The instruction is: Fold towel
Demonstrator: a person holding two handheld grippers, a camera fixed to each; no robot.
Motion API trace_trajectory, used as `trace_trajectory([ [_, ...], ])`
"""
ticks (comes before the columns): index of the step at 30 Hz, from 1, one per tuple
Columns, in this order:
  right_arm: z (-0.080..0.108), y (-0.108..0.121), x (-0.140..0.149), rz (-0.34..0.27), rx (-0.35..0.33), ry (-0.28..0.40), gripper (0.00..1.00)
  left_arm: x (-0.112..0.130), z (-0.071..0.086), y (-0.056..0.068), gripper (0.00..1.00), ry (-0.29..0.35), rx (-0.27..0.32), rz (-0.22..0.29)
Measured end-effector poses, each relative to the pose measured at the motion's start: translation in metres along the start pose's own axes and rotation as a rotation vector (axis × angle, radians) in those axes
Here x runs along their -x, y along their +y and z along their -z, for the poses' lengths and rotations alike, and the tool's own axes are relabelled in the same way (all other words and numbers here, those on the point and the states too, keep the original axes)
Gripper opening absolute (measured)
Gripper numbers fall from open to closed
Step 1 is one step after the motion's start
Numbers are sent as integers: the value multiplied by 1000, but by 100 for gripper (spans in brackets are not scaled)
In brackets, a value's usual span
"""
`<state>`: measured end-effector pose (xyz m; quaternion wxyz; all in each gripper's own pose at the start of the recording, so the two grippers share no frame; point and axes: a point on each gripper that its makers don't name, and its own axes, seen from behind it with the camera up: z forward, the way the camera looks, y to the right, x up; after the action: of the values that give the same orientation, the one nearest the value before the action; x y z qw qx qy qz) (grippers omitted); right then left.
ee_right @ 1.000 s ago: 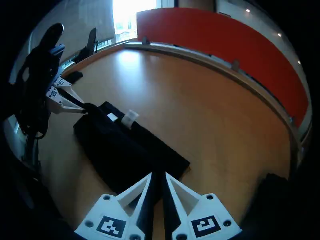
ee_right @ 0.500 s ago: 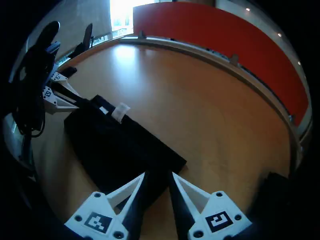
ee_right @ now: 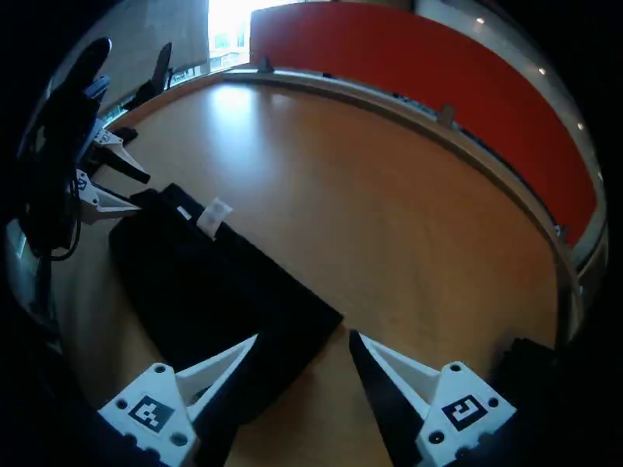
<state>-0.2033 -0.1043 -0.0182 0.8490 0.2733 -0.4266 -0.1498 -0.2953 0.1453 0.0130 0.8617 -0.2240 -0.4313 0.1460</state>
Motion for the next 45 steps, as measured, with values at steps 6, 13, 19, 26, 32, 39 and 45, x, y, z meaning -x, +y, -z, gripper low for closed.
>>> trace_trajectory([
  [6,1,8,-5,-7,23,13,86,-8,3,-9,89,19,-21,22],
  [13,5,17,-11,-5,42,29,86,-13,5,-18,92,28,-49,25],
  [19,12,20,-17,2,48,42,89,-16,12,-22,92,36,-54,52],
  [26,23,7,-16,4,32,56,94,-12,27,-20,92,51,-47,77],
  [32,34,-9,-7,-11,17,62,94,0,42,-14,92,53,-46,93],
  [39,49,-23,7,-26,14,60,94,21,57,-4,92,47,-47,122],
  [45,62,-32,23,-41,17,54,94,39,67,2,92,35,-52,150],
])
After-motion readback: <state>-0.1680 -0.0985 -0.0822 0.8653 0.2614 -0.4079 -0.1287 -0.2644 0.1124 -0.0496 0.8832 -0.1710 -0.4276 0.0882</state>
